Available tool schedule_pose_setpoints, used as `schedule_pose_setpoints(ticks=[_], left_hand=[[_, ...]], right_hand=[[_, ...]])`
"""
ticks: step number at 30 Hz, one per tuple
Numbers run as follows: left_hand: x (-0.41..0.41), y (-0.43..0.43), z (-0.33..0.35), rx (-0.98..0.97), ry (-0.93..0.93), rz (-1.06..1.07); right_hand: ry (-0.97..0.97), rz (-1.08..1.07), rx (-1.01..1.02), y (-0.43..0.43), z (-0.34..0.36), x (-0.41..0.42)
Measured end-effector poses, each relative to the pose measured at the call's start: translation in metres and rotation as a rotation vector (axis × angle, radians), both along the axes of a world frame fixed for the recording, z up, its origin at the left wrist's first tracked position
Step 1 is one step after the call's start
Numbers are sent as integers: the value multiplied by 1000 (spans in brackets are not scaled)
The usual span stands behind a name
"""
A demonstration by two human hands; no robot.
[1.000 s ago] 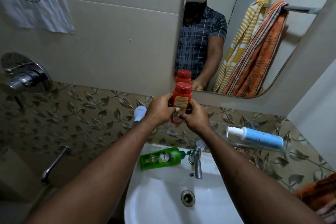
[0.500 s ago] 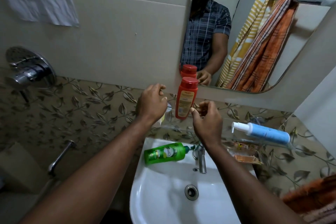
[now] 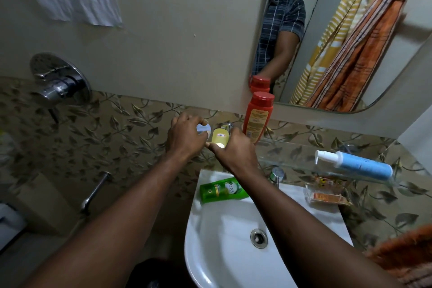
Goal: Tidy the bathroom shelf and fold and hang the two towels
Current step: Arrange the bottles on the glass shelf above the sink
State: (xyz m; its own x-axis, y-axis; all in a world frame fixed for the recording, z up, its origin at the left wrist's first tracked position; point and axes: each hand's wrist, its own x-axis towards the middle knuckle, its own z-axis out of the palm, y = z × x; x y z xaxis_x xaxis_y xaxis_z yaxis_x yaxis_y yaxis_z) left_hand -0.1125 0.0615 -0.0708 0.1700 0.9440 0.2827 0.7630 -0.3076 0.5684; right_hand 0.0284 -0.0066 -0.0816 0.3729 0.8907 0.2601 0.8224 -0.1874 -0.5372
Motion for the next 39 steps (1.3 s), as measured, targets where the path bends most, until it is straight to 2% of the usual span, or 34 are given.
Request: schedule_pose_setpoints(ticks=[6,11,15,18,19,23,29,33,37,39], left_hand=[[-14,6,0,33,1,-21],[-13,13,-2,-75,-16,63],[-8,20,-3,-239,10,56],[-4,25,-3,-286,25,45],[-2,26,-2,-294,30,50],[1,29,-1,-347,50,55],[9,30,2,-394,35,94],[7,32,2,-340,-162,90],[1,31,-6,-235,-251,32],[-1,30,-13,-204,-251,0]], right_hand=[[-51,-17,-104,0,5,-9],[19,-86,-211,0,9,-9],[169,-144,-303,3,9,-7],[440,-177,-251,2,5,-4],[469,-181,-222,0,4,-4],[134,-156,-179,-1,0,-8],[-22,-90,-243,-2,12,-17],[155,-118,-311,8,15,-13],[572,-107,-230,11,7,-9],[695,-104,-162,10,0,-10]])
